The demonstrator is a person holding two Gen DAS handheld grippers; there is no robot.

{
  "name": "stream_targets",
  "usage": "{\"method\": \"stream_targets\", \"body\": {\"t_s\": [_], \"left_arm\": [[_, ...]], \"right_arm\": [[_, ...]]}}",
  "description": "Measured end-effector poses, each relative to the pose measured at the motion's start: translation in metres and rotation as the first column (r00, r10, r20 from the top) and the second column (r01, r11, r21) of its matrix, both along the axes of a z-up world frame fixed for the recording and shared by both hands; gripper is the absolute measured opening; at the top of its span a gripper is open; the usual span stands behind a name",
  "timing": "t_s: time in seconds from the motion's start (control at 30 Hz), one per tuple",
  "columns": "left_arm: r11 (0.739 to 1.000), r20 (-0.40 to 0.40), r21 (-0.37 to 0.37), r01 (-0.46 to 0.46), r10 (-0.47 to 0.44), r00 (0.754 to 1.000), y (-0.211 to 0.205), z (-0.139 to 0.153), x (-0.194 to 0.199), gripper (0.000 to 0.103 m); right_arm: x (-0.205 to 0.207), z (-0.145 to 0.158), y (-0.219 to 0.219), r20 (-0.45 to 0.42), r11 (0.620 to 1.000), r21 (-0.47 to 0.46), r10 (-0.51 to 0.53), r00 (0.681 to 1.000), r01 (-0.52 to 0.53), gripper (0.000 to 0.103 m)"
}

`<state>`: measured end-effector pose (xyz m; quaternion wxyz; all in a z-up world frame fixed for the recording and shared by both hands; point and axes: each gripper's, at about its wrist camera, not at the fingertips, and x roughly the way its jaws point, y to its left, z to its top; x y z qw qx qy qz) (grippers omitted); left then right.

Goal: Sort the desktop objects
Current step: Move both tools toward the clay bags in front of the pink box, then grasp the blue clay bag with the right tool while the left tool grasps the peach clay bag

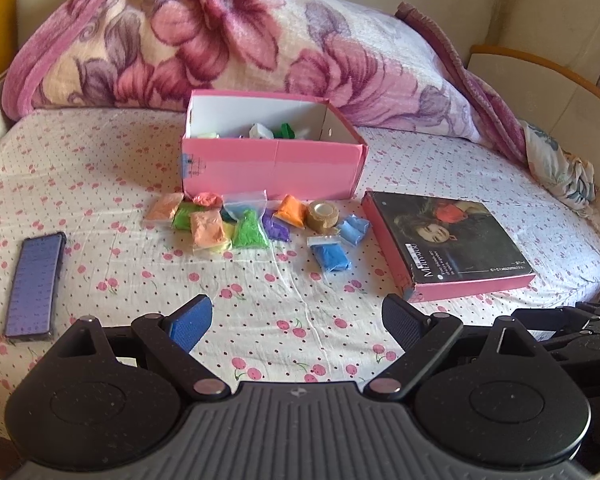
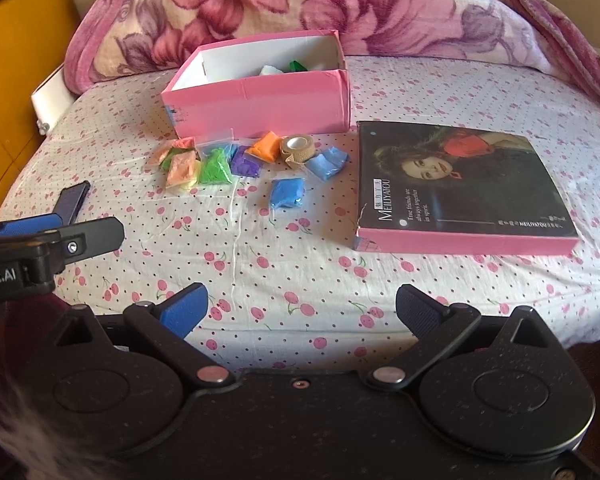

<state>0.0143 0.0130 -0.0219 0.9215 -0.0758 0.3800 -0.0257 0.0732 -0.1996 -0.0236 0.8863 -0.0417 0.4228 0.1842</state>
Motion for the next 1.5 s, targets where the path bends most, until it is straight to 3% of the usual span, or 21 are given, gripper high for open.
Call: {"method": "stream_targets", "body": {"t_s": [0.2,0.4,0.53,0.63,1.0,1.03,1.1,1.3,1.4,1.5], "left_arm": [[0.999,-0.013,-0.016,-0.030,0.029,0.999,0.015,-0.019,0.013,0.092],[0.993,0.018,-0.065,-0.096,0.097,0.995,0.037,-0.039,0.037,0.092],[0.993,0.033,-0.011,-0.117,0.118,0.993,0.043,-0.050,0.060,0.092],[0.991,0.020,-0.013,-0.134,0.134,0.991,0.048,-0.058,0.079,0.092],[0.977,0.055,0.015,-0.215,0.214,0.975,0.065,-0.083,0.132,0.092],[0.976,0.053,0.015,-0.217,0.216,0.975,0.066,-0.086,0.136,0.091],[0.976,0.041,0.008,-0.216,0.215,0.976,0.069,-0.093,0.144,0.076],[0.975,0.013,0.004,-0.220,0.220,0.975,0.074,-0.111,0.158,0.073],[0.977,0.001,0.010,-0.212,0.212,0.977,0.076,-0.119,0.165,0.061],[0.978,-0.009,0.007,-0.210,0.210,0.978,0.077,-0.126,0.170,0.060]], "right_arm": [[0.021,-0.019,-0.001,-0.019,1.000,0.027,-0.002,1.000,0.003,0.102],[0.043,-0.029,0.013,0.039,0.998,0.029,0.049,0.998,-0.050,0.102],[0.058,-0.038,0.026,0.023,0.996,-0.004,0.085,0.996,-0.085,0.102],[0.071,-0.045,0.035,-0.003,0.994,-0.020,0.106,0.994,-0.106,0.102],[0.098,-0.066,0.067,0.064,0.988,-0.026,0.154,0.986,-0.153,0.101],[0.100,-0.067,0.070,0.070,0.987,-0.026,0.159,0.985,-0.157,0.100],[0.107,-0.071,0.075,0.081,0.986,-0.028,0.167,0.983,-0.166,0.100],[0.128,-0.087,0.085,0.094,0.983,-0.056,0.181,0.979,-0.176,0.095],[0.134,-0.093,0.088,0.090,0.982,-0.062,0.181,0.979,-0.176,0.088],[0.139,-0.099,0.091,0.085,0.982,-0.064,0.181,0.980,-0.176,0.088]]}}
